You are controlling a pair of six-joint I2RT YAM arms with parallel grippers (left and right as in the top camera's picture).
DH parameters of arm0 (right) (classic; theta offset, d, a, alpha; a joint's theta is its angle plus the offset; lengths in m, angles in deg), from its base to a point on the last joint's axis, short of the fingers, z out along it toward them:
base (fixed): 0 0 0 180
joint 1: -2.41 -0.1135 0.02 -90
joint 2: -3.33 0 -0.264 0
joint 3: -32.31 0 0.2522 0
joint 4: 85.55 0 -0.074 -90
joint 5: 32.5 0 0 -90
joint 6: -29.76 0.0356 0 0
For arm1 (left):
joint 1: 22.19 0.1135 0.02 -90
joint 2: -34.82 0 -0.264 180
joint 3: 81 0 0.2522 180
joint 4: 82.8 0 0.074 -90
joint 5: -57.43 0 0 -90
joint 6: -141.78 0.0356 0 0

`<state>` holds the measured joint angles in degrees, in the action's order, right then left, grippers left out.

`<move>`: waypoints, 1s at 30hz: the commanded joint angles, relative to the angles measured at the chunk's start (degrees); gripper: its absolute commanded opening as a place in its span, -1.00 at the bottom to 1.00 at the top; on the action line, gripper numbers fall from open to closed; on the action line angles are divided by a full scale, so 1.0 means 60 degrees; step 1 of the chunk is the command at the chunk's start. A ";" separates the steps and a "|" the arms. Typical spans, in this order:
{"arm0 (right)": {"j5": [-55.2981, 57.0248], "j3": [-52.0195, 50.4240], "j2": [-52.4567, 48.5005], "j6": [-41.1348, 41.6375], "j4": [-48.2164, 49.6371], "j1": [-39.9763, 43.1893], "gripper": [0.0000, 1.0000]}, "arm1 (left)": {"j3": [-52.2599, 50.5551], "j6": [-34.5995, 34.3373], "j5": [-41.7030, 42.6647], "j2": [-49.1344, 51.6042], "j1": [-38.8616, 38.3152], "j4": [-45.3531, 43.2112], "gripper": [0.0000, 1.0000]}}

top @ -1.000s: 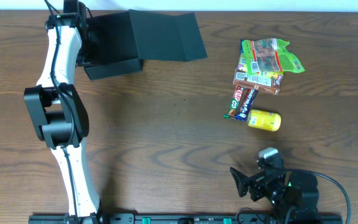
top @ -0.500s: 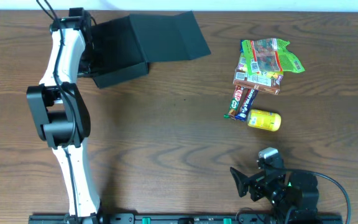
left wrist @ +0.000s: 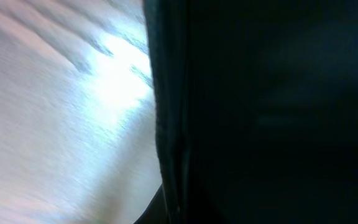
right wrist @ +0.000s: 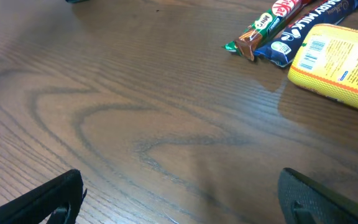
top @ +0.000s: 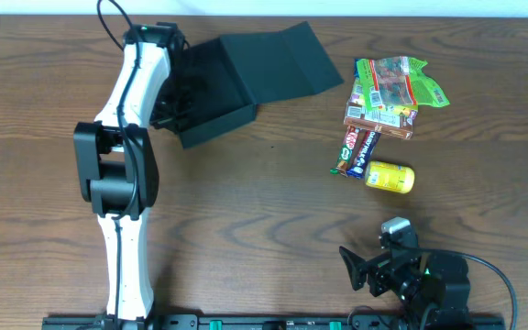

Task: Pack container
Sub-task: 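Grip the box wall with the left gripper and drag it rightward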

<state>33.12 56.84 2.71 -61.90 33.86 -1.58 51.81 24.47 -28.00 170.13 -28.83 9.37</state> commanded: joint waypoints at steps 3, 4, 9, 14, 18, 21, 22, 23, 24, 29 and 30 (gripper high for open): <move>0.0007 -0.0047 0.0051 0.0127 -0.0018 -0.0127 0.99 | -0.0073 -0.2568 0.0441 -0.0069 -0.0357 0.0255 -0.88; 0.0007 -0.0047 0.0051 0.0127 -0.0018 -0.0127 0.98 | -0.0073 -0.3009 0.0484 -0.0069 -0.0423 0.0259 -0.88; 0.0007 -0.0047 0.0051 0.0127 -0.0018 -0.0127 0.98 | -0.0073 -0.4280 0.0747 -0.0069 -0.0907 -0.0029 -0.88; 0.0007 -0.0047 0.0051 0.0127 -0.0018 -0.0127 0.99 | -0.0073 -0.6135 0.0790 -0.0069 -0.1614 -0.0208 -0.88; 0.0007 -0.0047 0.0051 0.0127 -0.0015 -0.0127 0.99 | -0.0073 -0.7584 0.0914 -0.0069 -0.2124 -0.0222 -0.88; 0.0007 -0.0047 0.0051 0.0127 -0.0018 -0.0127 0.98 | -0.0073 -0.8440 0.1213 -0.0069 -0.2426 -0.0219 -0.88; 0.0007 -0.0047 0.0051 0.0127 -0.0018 -0.0127 0.99 | -0.0073 -0.8666 0.1366 -0.0069 -0.2495 -0.0219 -0.88; 0.0007 -0.0047 0.0051 0.0127 -0.0018 -0.0127 0.98 | -0.0073 -0.8907 0.1599 -0.0069 -0.2568 -0.0222 -0.88; 0.0007 -0.0047 0.0051 0.0127 -0.0018 -0.0127 0.99 | -0.0073 -0.9107 0.1763 -0.0069 -0.2623 -0.0219 -0.88; 0.0007 -0.0047 0.0051 0.0127 -0.0018 -0.0127 0.99 | -0.0073 -1.0105 0.2568 -0.0069 -0.2769 -0.0222 -0.88; 0.0007 -0.0047 0.0051 0.0127 -0.0018 -0.0127 0.99 | -0.0073 -1.0174 0.2696 -0.0069 -0.2776 -0.0226 -0.88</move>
<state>33.12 56.84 2.71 -61.90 33.83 -1.58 51.33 -28.71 -15.23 170.13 -45.98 8.70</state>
